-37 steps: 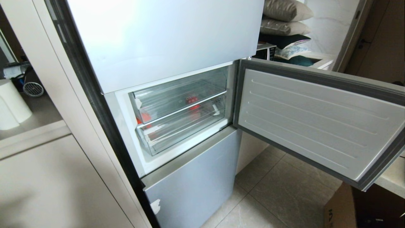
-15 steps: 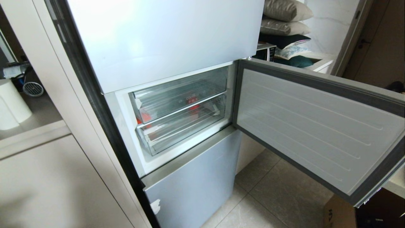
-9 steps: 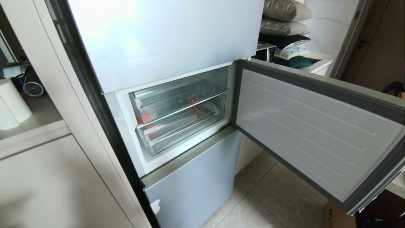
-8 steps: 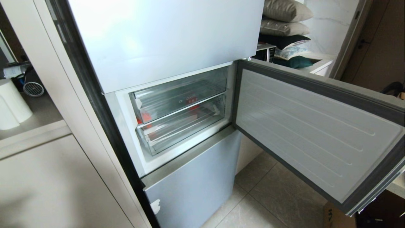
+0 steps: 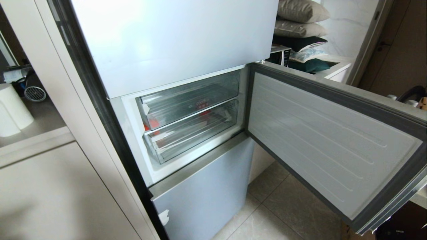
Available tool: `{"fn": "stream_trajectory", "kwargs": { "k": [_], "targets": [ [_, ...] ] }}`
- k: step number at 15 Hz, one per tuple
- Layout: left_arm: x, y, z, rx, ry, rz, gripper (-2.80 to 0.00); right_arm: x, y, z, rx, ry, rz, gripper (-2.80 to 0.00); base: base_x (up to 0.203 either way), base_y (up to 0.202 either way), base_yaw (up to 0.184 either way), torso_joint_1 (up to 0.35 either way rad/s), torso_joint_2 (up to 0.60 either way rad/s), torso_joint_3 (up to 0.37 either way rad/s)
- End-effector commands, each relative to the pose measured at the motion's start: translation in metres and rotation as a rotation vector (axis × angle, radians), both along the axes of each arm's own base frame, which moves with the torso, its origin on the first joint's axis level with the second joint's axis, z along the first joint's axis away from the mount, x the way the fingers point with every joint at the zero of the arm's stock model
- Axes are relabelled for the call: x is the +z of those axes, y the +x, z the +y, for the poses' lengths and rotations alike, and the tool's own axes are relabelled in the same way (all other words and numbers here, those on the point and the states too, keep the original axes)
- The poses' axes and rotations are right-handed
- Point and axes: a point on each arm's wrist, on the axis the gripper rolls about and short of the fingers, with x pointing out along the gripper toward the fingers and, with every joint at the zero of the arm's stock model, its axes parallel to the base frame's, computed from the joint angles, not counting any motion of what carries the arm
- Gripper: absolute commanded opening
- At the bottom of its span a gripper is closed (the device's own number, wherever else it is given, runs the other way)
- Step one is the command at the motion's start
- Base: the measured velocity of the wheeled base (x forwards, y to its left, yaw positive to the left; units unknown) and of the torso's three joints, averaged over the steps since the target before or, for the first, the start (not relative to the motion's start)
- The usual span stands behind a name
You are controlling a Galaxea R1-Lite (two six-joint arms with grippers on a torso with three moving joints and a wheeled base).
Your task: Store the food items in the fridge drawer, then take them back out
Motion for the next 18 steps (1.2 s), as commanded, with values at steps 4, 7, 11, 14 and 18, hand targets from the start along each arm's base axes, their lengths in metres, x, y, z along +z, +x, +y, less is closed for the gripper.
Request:
{"fn": "stream_trajectory", "kwargs": {
  "k": [4, 7, 11, 14, 18],
  "targets": [
    [0.0, 0.0, 0.0, 0.0, 0.0, 0.002, -2.8, -0.086, 0.058, 0.035, -0.153, -0.118, 0.529, -2.8, 0.0, 0.0, 0.0, 0.0, 0.0, 0.0],
    [0.0, 0.0, 0.0, 0.0, 0.0, 0.002, -2.8, -0.098, 0.083, 0.055, -0.096, -0.347, 0.58, -2.8, 0.0, 0.0, 0.0, 0.0, 0.0, 0.0],
    [0.0, 0.0, 0.0, 0.0, 0.0, 0.002, -2.8, -0.096, 0.1, 0.072, -0.026, -0.515, 0.56, -2.8, 0.0, 0.0, 0.0, 0.0, 0.0, 0.0],
    [0.0, 0.0, 0.0, 0.0, 0.0, 0.002, -2.8, -0.096, 0.114, 0.094, -0.002, -0.548, 0.57, -2.8, 0.0, 0.0, 0.0, 0.0, 0.0, 0.0],
    [0.0, 0.0, 0.0, 0.0, 0.0, 0.002, -2.8, -0.097, 0.129, 0.129, 0.042, -0.582, 0.582, -2.8, 0.0, 0.0, 0.0, 0.0, 0.0, 0.0]
  ]
}}
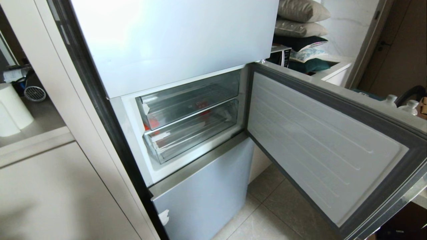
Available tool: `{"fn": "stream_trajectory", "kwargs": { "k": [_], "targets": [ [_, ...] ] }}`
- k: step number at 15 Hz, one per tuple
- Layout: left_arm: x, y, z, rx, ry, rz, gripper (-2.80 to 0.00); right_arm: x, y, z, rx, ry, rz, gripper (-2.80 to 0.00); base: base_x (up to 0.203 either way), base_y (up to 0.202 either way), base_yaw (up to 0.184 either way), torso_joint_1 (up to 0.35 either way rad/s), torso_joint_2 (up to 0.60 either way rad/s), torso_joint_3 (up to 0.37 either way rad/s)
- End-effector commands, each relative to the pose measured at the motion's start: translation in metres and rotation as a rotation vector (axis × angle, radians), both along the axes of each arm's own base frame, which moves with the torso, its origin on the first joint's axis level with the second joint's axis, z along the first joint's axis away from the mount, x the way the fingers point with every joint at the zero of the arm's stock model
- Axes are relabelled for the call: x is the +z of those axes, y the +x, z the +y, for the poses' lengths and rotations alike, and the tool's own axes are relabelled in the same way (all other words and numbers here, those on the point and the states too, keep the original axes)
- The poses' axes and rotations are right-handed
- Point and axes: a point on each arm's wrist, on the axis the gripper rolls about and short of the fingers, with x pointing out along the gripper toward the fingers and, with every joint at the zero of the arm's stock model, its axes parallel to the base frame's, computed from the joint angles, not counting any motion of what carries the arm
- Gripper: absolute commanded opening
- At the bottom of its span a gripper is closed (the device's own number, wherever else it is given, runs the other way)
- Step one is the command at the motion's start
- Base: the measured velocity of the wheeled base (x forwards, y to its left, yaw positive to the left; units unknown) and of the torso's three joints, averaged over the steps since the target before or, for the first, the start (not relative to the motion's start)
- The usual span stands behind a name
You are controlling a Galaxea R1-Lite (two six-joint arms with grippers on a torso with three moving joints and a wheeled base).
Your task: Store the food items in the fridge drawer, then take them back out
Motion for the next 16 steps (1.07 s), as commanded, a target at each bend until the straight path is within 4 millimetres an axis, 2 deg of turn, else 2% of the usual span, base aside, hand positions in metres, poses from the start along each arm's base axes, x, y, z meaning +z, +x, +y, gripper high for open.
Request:
{"fn": "stream_trajectory", "kwargs": {
  "k": [1, 5, 7, 8, 11, 14, 16],
  "targets": [
    [0.0, 0.0, 0.0, 0.0, 0.0, 0.001, -2.8, 0.001, 0.007, 0.028, 0.056, -0.006, 0.008, -2.8, 0.0, 0.0, 0.0, 0.0, 0.0, 0.0],
    [0.0, 0.0, 0.0, 0.0, 0.0, 0.001, -2.8, 0.015, 0.014, 0.106, 0.194, -0.031, -0.028, -2.8, 0.0, 0.0, 0.0, 0.0, 0.0, 0.0],
    [0.0, 0.0, 0.0, 0.0, 0.0, 0.001, -2.8, 0.026, 0.005, 0.149, 0.242, -0.075, -0.053, -2.8, 0.0, 0.0, 0.0, 0.0, 0.0, 0.0],
    [0.0, 0.0, 0.0, 0.0, 0.0, 0.001, -2.8, 0.036, -0.005, 0.163, 0.245, -0.096, -0.081, -2.8, 0.0, 0.0, 0.0, 0.0, 0.0, 0.0],
    [0.0, 0.0, 0.0, 0.0, 0.0, 0.001, -2.8, 0.057, -0.035, 0.186, 0.295, -0.123, -0.159, -2.8, 0.0, 0.0, 0.0, 0.0, 0.0, 0.0],
    [0.0, 0.0, 0.0, 0.0, 0.0, 0.0, -2.8, 0.063, -0.063, 0.223, 0.458, -0.137, -0.204, -2.8, 0.0, 0.0, 0.0, 0.0, 0.0, 0.0],
    [0.0, 0.0, 0.0, 0.0, 0.0, 0.0, -2.8, 0.06, -0.084, 0.243, 0.559, -0.132, -0.242, -2.8, 0.0, 0.0, 0.0, 0.0, 0.0, 0.0]
  ]
}}
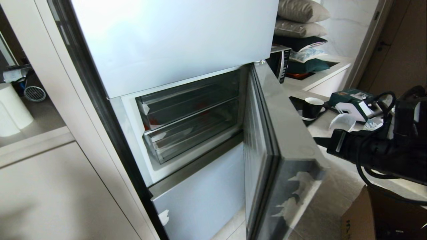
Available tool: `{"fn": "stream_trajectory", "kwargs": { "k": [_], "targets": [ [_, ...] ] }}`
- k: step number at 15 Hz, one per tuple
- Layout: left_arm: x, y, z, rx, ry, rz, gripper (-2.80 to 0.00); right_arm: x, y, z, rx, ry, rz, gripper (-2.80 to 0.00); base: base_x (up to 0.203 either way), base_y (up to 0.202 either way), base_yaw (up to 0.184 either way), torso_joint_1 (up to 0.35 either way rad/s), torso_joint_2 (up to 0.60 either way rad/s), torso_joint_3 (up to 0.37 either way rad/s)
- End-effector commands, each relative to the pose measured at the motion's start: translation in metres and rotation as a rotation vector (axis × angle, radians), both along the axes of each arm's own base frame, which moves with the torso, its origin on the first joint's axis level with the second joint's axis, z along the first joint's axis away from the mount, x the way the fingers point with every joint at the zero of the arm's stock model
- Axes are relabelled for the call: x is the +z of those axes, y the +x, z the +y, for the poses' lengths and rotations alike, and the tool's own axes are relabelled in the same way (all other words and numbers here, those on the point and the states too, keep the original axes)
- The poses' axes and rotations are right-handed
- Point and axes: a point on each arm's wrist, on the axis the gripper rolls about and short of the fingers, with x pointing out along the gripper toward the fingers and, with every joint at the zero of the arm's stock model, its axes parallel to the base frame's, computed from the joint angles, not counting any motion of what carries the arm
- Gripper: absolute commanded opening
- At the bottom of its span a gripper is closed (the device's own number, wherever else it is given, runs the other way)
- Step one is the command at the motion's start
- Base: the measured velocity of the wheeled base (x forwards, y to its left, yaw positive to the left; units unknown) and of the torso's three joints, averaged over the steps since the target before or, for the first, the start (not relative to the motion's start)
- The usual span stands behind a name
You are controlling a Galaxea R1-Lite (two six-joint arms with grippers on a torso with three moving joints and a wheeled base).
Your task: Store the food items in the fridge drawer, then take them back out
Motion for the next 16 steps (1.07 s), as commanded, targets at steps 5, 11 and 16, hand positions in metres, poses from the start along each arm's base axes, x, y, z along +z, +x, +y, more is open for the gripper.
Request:
{"fn": "stream_trajectory", "kwargs": {
  "k": [5, 11, 16],
  "targets": [
    [0.0, 0.0, 0.0, 0.001, 0.0, 0.001, -2.8, -0.002, 0.007, 0.055, 0.202, -0.037, -0.106, -2.8, 0.0, 0.0, 0.0, 0.0, 0.0, 0.0],
    [0.0, 0.0, 0.0, 0.001, 0.0, 0.001, -2.8, -0.031, 0.081, 0.147, 0.286, -0.014, -0.184, -2.8, 0.0, 0.0, 0.0, 0.0, 0.0, 0.0],
    [0.0, 0.0, 0.0, 0.001, 0.0, 0.001, -2.8, -0.038, 0.127, 0.222, 0.362, 0.064, -0.307, -2.8, 0.0, 0.0, 0.0, 0.0, 0.0, 0.0]
  ]
}}
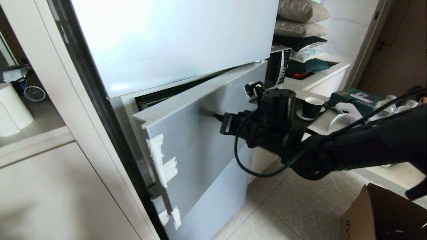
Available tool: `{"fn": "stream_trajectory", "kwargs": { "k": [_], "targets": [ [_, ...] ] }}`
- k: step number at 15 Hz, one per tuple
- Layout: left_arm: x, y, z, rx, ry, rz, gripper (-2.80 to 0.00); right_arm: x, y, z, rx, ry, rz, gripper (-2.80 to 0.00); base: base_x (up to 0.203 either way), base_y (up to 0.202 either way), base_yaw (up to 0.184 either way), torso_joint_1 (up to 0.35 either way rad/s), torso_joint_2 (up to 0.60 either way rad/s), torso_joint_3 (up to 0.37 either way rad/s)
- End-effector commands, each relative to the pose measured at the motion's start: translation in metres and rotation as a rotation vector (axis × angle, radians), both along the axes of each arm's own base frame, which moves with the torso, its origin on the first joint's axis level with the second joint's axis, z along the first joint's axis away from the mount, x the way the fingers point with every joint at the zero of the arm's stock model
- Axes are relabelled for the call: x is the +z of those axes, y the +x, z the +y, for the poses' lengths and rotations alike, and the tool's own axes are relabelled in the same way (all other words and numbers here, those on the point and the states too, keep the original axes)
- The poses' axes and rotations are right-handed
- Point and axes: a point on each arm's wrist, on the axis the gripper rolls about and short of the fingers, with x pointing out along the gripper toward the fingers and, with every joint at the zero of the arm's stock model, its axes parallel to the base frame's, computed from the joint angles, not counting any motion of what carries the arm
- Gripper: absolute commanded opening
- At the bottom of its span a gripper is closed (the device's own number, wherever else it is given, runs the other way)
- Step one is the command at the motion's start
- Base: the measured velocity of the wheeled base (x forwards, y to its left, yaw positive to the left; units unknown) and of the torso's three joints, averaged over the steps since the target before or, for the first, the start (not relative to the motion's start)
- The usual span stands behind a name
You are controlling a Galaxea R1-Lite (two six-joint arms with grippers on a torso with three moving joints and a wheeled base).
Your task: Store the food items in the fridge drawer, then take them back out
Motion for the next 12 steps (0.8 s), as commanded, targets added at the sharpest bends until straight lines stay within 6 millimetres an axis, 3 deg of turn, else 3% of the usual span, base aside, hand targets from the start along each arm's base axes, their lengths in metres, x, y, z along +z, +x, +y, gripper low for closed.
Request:
{"fn": "stream_trajectory", "kwargs": {
  "k": [1, 3, 6, 8, 10, 12],
  "targets": [
    [0.0, 0.0, 0.0, 0.0, 0.0, 0.0, -2.8, -0.03, 0.035, 0.042, 0.022, 0.024, -0.023, -2.8, 0.0, 0.0, 0.0, 0.0, 0.0, 0.0],
    [0.0, 0.0, 0.0, 0.0, 0.0, 0.001, -2.8, -0.03, 0.045, 0.054, 0.008, 0.057, -0.054, -2.8, 0.0, 0.0, 0.0, 0.0, 0.0, 0.0],
    [0.0, 0.0, 0.0, 0.0, 0.0, 0.0, -2.8, -0.013, 0.025, 0.039, -0.001, 0.073, -0.042, -2.8, 0.0, 0.0, 0.0, 0.0, 0.0, 0.0],
    [0.0, 0.0, 0.0, 0.0, 0.0, 0.001, -2.8, -0.009, -0.009, 0.013, -0.002, 0.05, -0.007, -2.8, 0.0, 0.0, 0.0, 0.0, 0.0, 0.0],
    [0.0, 0.0, 0.0, 0.0, 0.0, 0.001, -2.8, 0.022, -0.057, -0.021, 0.008, 0.073, -0.034, -2.8, 0.0, 0.0, 0.0, 0.0, 0.0, 0.0],
    [0.0, 0.0, 0.0, 0.0, 0.0, 0.001, -2.8, 0.034, -0.11, -0.061, 0.01, 0.053, -0.05, -2.8, 0.0, 0.0, 0.0, 0.0, 0.0, 0.0]
  ]
}}
